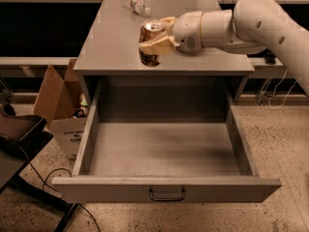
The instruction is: Pick orange can from top drawer and place on counter
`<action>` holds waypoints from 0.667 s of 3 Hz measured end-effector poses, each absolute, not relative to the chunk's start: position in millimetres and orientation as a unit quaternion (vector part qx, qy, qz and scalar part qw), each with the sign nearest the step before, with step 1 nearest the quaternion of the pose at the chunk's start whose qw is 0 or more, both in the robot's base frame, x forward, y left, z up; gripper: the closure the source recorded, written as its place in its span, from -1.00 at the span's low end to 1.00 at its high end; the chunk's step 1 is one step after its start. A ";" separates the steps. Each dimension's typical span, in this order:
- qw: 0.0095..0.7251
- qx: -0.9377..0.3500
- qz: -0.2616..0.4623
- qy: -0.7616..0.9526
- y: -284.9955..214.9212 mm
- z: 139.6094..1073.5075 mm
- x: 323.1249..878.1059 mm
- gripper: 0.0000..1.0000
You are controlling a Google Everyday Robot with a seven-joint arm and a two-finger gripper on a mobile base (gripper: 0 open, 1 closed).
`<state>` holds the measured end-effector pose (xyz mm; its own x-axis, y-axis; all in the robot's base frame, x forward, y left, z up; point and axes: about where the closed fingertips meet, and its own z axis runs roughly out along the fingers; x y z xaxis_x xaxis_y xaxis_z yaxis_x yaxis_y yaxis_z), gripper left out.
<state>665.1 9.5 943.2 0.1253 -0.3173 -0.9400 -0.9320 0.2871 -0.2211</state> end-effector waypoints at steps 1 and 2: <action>0.537 -0.524 0.286 0.596 9.7 943.1 665.2 1.00; 0.540 -0.523 0.294 0.590 16.1 942.1 671.8 1.00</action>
Offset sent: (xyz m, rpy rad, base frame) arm 0.0162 0.0080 -0.0016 0.0360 -0.0051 0.0144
